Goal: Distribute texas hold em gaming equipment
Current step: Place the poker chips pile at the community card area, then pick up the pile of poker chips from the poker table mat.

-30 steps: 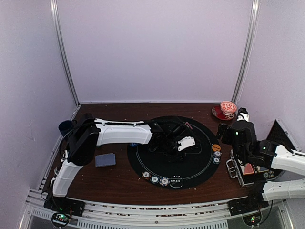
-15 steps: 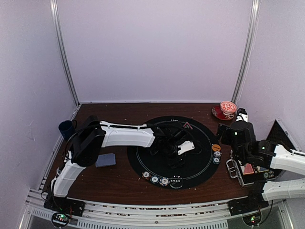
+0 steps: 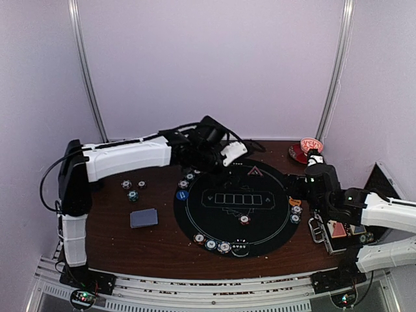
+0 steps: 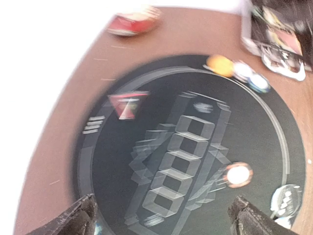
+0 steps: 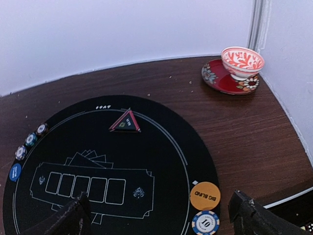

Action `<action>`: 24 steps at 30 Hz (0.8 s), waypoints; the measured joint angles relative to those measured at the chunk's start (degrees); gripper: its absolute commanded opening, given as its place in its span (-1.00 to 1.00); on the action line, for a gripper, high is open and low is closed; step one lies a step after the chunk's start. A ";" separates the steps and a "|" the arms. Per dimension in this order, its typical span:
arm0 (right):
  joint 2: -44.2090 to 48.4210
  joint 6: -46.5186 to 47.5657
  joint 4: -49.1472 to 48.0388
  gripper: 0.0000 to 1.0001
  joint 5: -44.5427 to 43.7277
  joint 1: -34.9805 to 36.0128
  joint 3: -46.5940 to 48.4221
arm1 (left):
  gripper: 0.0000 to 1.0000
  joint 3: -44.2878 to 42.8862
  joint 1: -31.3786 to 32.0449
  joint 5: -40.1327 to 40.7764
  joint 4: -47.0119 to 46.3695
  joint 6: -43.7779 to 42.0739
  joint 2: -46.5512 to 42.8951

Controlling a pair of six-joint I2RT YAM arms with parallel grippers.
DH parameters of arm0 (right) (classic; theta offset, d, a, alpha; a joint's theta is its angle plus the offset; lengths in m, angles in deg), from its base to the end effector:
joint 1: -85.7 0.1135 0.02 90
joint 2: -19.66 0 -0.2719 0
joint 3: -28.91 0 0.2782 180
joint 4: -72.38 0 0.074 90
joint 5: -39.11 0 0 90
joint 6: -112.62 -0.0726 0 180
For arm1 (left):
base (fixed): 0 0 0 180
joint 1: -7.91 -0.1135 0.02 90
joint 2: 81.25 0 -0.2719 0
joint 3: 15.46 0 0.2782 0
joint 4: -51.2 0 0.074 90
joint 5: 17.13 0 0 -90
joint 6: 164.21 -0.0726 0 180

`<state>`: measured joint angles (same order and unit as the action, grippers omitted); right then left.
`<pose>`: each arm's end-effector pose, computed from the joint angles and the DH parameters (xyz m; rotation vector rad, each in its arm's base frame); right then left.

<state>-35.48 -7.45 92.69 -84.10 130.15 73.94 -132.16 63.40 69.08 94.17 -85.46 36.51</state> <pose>0.2096 0.1500 0.2195 0.0878 2.0130 0.2170 0.2964 -0.4395 0.2472 1.3388 1.9719 -0.4537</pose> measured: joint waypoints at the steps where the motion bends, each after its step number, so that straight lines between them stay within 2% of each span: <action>1: -2.14 0.15 -0.02 1.00 1.22 0.26 0.79 | 0.96 1.38 -1.86 0.02 -0.85 0.02 -2.80; 7: -16.94 0.35 0.07 1.00 7.45 4.94 7.23 | 0.96 15.41 -14.75 0.39 -7.04 0.22 -17.40; 15: -33.46 0.31 0.96 0.99 16.59 9.40 16.52 | 0.96 37.18 -30.99 -2.49 -11.02 0.04 -27.34; 20: -38.84 -0.04 2.91 0.96 20.85 10.86 18.82 | 0.96 47.36 -33.97 -3.19 -14.82 -0.15 -33.05; 24: -41.57 -0.15 4.74 0.93 22.36 11.30 20.28 | 0.96 50.73 -33.90 -4.02 -18.27 -0.15 -34.64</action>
<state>-77.05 -7.60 97.43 -61.74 141.45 94.23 -81.43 29.50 65.06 75.90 -85.61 1.86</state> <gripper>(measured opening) 0.976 0.978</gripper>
